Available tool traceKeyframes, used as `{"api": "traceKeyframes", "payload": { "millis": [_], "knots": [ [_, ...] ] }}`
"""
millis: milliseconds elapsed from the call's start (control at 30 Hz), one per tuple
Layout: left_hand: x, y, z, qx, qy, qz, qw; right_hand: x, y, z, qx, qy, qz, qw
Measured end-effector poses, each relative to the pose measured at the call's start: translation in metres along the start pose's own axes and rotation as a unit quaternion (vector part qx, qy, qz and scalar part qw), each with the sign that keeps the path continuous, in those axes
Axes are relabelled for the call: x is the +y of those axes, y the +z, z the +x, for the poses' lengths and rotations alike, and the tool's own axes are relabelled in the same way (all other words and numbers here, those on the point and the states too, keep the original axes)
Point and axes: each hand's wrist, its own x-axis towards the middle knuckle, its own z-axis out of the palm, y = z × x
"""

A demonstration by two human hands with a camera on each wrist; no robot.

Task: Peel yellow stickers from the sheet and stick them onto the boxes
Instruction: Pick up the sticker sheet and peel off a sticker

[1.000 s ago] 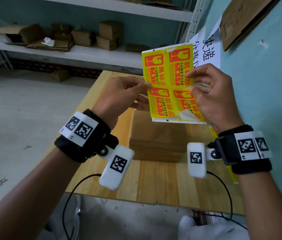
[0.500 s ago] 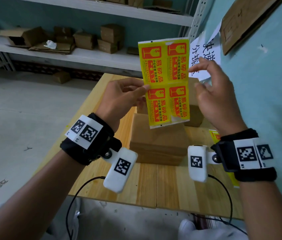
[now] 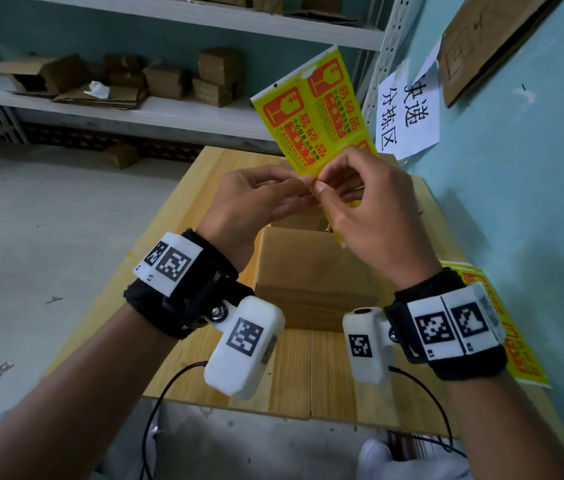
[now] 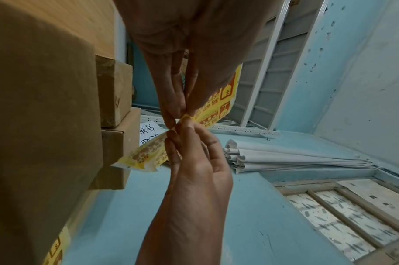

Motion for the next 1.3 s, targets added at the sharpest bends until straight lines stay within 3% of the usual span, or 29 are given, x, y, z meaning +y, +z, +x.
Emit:
{"api": "traceKeyframes", "payload": {
  "millis": [600, 1300],
  "knots": [
    [-0.005, 0.011, 0.000, 0.005, 0.048, 0.103, 0.994, 0.007, -0.002, 0.000, -0.013, -0.007, -0.064, 0.998],
    [-0.007, 0.013, -0.002, -0.005, 0.075, 0.131, 0.989, 0.005, -0.002, -0.002, -0.036, -0.001, -0.072, 0.997]
  ]
}}
